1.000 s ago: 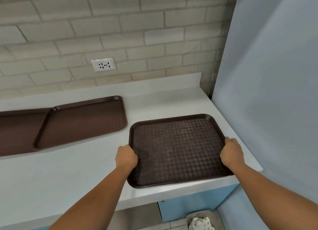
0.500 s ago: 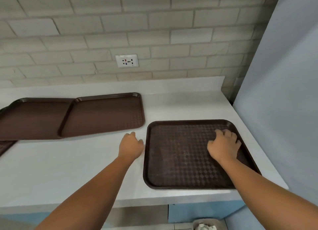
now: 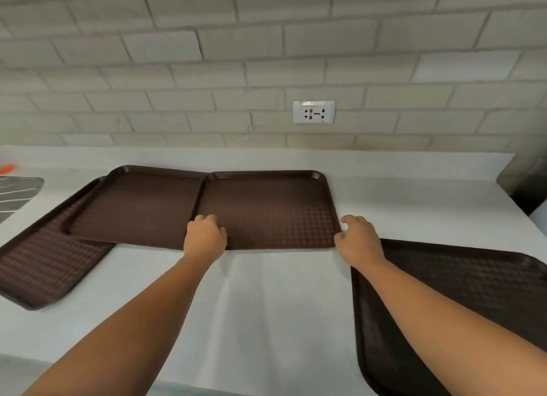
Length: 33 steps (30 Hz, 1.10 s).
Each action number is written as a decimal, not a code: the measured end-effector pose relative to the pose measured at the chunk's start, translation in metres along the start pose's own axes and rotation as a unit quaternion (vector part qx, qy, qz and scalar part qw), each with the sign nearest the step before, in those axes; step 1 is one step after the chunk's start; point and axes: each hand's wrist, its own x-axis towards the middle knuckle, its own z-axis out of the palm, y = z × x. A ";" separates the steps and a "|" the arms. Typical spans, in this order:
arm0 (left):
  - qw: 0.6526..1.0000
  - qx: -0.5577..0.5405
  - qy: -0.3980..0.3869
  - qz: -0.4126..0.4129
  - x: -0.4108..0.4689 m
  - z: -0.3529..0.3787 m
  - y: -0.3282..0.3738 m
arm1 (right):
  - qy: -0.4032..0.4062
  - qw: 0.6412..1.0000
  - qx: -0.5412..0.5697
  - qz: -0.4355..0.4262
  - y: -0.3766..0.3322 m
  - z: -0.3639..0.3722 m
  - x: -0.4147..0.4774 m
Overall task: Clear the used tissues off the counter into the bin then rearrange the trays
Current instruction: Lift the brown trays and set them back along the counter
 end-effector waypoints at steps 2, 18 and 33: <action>1.000 0.018 -0.002 -0.006 0.027 -0.003 -0.022 | 0.000 1.000 -0.009 0.006 -0.014 0.016 0.016; 0.999 -0.017 -0.044 -0.027 0.132 0.013 -0.077 | 0.027 0.975 -0.055 0.214 -0.036 0.076 0.083; 0.975 -0.205 0.078 0.032 0.110 -0.039 -0.040 | 0.170 0.958 0.126 0.192 -0.041 0.022 0.061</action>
